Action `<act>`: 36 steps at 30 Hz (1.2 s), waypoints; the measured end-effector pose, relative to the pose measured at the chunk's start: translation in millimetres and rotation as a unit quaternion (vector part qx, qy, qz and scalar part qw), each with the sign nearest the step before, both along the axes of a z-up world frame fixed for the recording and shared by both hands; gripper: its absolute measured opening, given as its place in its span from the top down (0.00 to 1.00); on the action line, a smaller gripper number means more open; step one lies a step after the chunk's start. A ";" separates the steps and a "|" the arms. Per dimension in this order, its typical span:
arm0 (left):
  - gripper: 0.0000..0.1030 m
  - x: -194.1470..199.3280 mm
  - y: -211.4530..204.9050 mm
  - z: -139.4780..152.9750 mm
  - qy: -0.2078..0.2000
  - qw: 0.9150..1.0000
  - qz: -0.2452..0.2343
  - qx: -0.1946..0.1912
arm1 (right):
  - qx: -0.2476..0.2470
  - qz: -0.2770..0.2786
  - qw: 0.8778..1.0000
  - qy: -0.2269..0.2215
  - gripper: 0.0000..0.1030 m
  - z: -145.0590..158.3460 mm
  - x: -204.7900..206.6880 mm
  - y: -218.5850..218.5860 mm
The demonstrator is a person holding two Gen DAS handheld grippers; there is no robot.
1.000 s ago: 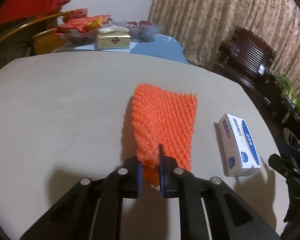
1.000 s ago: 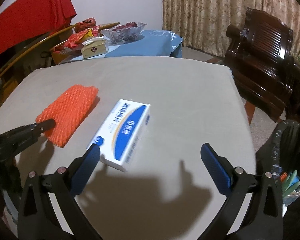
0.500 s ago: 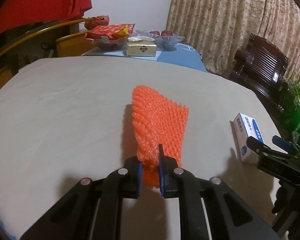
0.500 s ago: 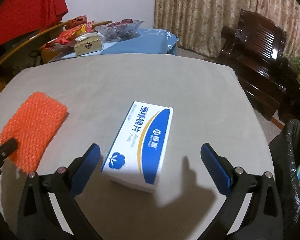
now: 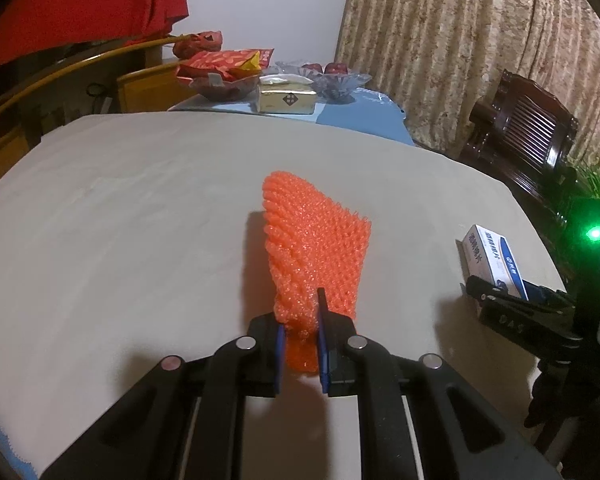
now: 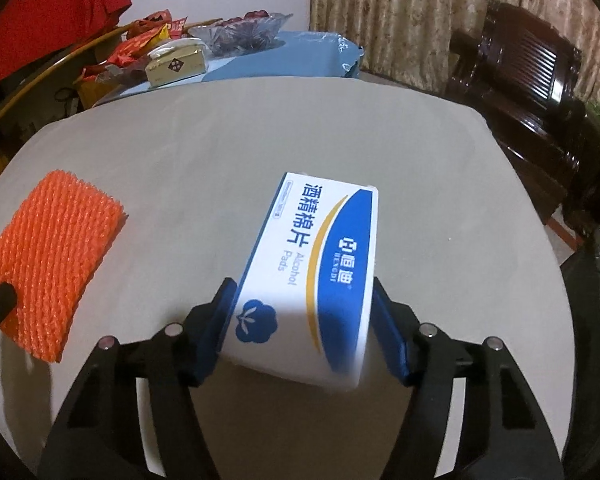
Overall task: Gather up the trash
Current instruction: 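Grasp the orange foam net with the left tool while the right tool grasps the white-and-blue box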
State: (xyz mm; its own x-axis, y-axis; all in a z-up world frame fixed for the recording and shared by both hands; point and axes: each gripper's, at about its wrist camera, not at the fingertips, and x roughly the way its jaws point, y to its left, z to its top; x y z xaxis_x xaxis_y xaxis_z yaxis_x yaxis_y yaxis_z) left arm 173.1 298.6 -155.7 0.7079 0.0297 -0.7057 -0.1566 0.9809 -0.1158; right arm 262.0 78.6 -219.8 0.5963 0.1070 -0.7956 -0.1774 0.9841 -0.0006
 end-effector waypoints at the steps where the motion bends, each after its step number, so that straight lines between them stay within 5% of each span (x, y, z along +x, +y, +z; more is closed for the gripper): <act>1: 0.87 -0.3 -0.8 0.8 0.000 1.000 -0.001 0.000 | 0.004 0.003 1.000 0.002 0.39 0.2 -1.0 -0.8; 21: 0.87 -5.1 -29.5 -0.6 0.007 1.000 -0.018 -0.005 | 0.023 0.054 0.998 0.013 0.43 15.1 -34.7 -39.3; 25: 0.87 -5.0 -32.1 -3.3 0.009 1.000 -0.019 -0.006 | 0.012 0.032 0.999 0.002 0.26 13.6 -35.8 -44.4; 30: 0.87 -4.2 -31.0 -4.5 0.011 1.000 -0.019 -0.006 | 0.017 0.019 1.000 0.012 0.25 5.0 -32.5 -42.5; 34: 0.87 -5.3 -29.7 -4.8 0.012 1.000 -0.019 -0.005 | 0.025 0.021 0.999 0.024 0.46 0.4 -29.2 -40.9; 36: 0.87 -5.5 -29.8 -4.5 0.011 1.000 -0.020 -0.005 | 0.028 0.029 0.999 0.023 0.47 3.1 -30.4 -40.7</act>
State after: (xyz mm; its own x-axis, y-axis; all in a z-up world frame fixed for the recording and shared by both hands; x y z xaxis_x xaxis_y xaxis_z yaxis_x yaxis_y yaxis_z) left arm 167.5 268.8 -160.2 0.6925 -0.0055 -0.7214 -0.1208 0.9850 -0.1234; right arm 231.7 37.9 -216.7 0.5507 0.1847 -0.8140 -0.2325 0.9706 0.0630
